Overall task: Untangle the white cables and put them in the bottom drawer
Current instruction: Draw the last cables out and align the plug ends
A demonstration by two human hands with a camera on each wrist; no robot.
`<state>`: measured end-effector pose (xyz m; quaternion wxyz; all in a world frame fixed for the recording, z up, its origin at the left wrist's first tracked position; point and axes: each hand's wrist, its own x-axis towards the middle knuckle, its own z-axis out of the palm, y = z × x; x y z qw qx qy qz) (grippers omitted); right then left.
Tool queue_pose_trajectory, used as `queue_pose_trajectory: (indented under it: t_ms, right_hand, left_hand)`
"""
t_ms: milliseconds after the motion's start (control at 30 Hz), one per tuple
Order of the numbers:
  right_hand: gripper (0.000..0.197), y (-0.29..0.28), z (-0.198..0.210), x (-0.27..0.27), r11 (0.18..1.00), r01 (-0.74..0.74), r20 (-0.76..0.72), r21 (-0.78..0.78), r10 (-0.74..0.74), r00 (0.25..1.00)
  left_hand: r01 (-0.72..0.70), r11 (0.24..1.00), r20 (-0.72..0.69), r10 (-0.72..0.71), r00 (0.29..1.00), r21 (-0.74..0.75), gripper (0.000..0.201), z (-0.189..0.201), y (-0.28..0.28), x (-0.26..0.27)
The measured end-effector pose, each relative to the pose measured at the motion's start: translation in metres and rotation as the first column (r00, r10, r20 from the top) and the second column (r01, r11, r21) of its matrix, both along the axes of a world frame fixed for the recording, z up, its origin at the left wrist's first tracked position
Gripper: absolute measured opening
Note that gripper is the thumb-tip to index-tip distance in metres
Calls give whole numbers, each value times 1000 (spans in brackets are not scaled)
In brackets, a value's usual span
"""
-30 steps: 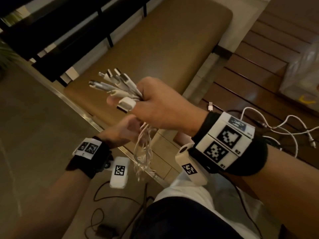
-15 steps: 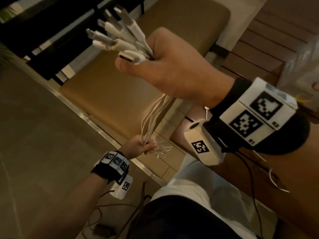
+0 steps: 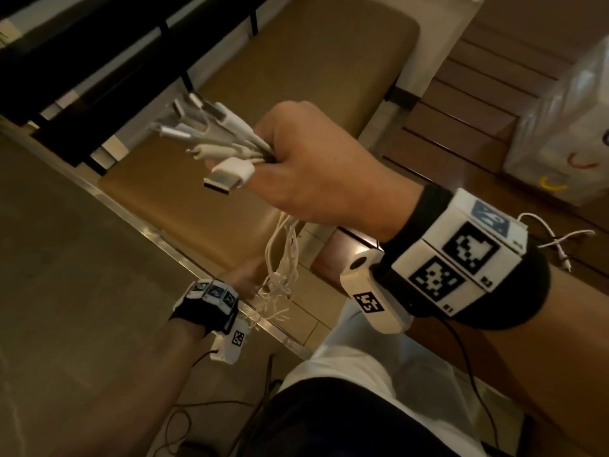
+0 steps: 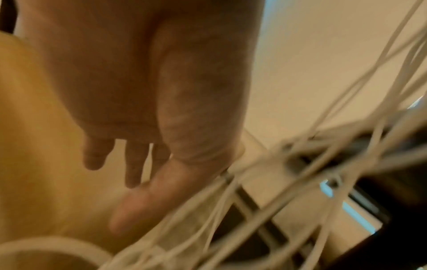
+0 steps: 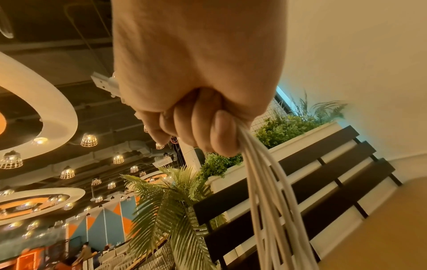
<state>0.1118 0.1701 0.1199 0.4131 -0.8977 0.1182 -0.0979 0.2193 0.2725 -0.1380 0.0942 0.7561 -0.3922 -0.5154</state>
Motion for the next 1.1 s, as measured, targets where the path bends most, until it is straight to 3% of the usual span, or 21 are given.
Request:
queue_pose_trajectory:
  t_ms: [67, 133, 167, 200, 267, 300, 367, 400, 467, 500, 567, 667, 700, 767, 833, 967, 1100]
  right_hand:
    - [52, -2, -6, -3, 1000, 28, -7, 13, -27, 1000]
    - [47, -4, -15, -5, 997, 72, -34, 18, -71, 997]
    - [42, -5, -19, -7, 996, 84, -51, 17, -83, 995]
    - [34, -6, -22, -9, 996, 93, -64, -10, -94, 994]
    - [19, -6, -28, -14, 981, 136, -16, -141, -140, 990]
    - [14, -7, -30, -17, 969, 180, 32, -172, -177, 984]
    - [16, -10, -31, -24, 950, 284, 110, -130, -271, 956]
    - [18, -12, -32, -28, 943, 321, 124, -91, -309, 943]
    - [20, -18, -33, -37, 928, 368, 114, -52, -360, 926]
    - [20, -20, -34, -41, 924, 381, 93, -40, -376, 922]
    - [22, -24, -39, -48, 911, 410, 55, 34, -411, 910]
    - [23, -30, -47, -61, 866, 451, 66, 213, -474, 878]
    - [25, -33, -47, -67, 846, 447, 76, 291, -486, 870]
    - [30, -35, -44, -78, 806, 419, 74, 417, -490, 869]
    - [39, -35, -40, -88, 791, 389, 105, 473, -489, 866]
    - [41, -32, -38, -97, 752, 414, 134, 513, -547, 826]
    - [46, -37, -36, -107, 655, 327, 202, 681, -597, 776]
  left_hand:
    - [-38, 975, -65, 24, 998, -221, 45, 27, -12, 11]
    - [-216, 868, -231, 121, 965, -446, 40, 52, -18, 19]
    - [-356, 792, -366, 180, 913, -497, 37, 65, -19, 18]
    - [-495, 703, -544, 181, 819, -511, 34, 79, -21, 15]
    - [-671, 590, -812, 45, 582, -449, 28, 107, -26, 5]
    - [-706, 567, -871, -44, 489, -425, 24, 121, -28, 0]
    - [-681, 609, -909, -202, 364, -408, 19, 143, -29, -8]
    - [-646, 634, -902, -234, 364, -425, 31, 150, -30, -12]
    - [-512, 655, -790, -225, 570, -556, 45, 162, -36, -26]
    - [-434, 666, -705, -198, 681, -607, 41, 166, -39, -32]
    - [-335, 654, -540, -136, 830, -679, 34, 173, -45, -51]
    - [-185, 576, -295, -103, 950, -796, 12, 178, -54, -77]
    - [-125, 547, -208, -93, 974, -828, 12, 179, -57, -83]
    - [56, 500, -8, -125, 992, -864, 37, 170, -63, -88]
    - [88, 532, 22, -128, 992, -842, 54, 163, -68, -92]
    - [-5, 477, -71, -122, 990, -879, 27, 160, -83, -99]
    - [149, 690, -2, -213, 977, -709, 23, 167, -101, -79]
